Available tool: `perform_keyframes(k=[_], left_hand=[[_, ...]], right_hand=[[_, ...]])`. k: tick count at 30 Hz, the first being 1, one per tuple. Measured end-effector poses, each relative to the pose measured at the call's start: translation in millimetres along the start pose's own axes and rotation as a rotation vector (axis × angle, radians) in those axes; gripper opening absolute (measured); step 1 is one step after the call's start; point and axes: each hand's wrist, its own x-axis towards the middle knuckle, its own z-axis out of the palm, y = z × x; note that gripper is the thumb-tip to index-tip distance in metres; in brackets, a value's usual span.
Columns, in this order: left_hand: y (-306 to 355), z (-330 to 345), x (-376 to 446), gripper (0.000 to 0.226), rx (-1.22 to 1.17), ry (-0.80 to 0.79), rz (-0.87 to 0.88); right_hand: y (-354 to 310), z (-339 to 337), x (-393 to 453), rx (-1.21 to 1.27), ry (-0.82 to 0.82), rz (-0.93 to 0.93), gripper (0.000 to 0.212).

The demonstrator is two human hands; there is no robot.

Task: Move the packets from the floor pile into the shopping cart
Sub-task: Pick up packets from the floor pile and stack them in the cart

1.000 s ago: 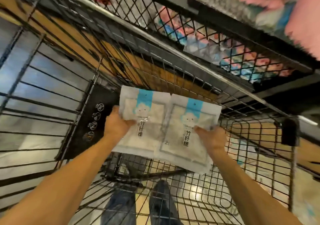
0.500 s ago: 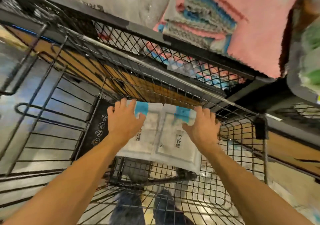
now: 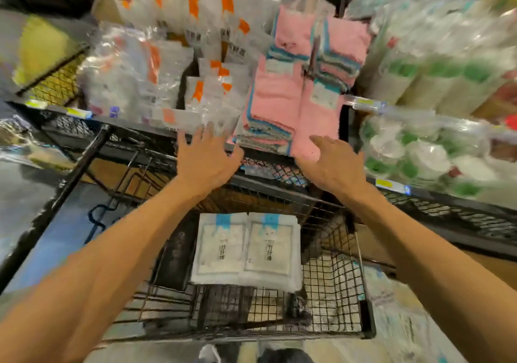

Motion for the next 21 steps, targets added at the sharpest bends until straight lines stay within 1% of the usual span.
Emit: perform_keyframes(k=[2,4,6,8,11,16,19,21], left_hand=[[13,-37,-3,0.067,0.005,0.065,0.049],[21,-63,-4,0.068,0.005,0.080,0.082],[31,-86,-7,0.065,0.001,0.105,0.146],[41,-104,-12,0.062,-0.001,0.144,0.219],[60,-127,-29,0.062,-0.035,0.131,0.323],[94,-129,-74,0.062,-0.079,0.092,0.543],[123,-119,-107,0.067,-0.059,0.094,0.691],[147,-115,-132,0.072,-0.092,0.056,0.761]], right_hand=[[3,-37,-17,0.020,0.061,0.037,0.072],[4,-64,-31,0.036,0.112,0.069,0.072],[7,-91,-55,0.055,0.201,0.120,0.069],[13,-109,-78,0.052,0.264,0.190,0.066],[26,-128,-124,0.052,0.319,0.315,0.073],[46,-138,-228,0.105,0.403,0.533,0.077],[60,-134,-296,0.107,0.402,0.695,0.077],[73,-130,-340,0.091,0.402,0.788,0.078]])
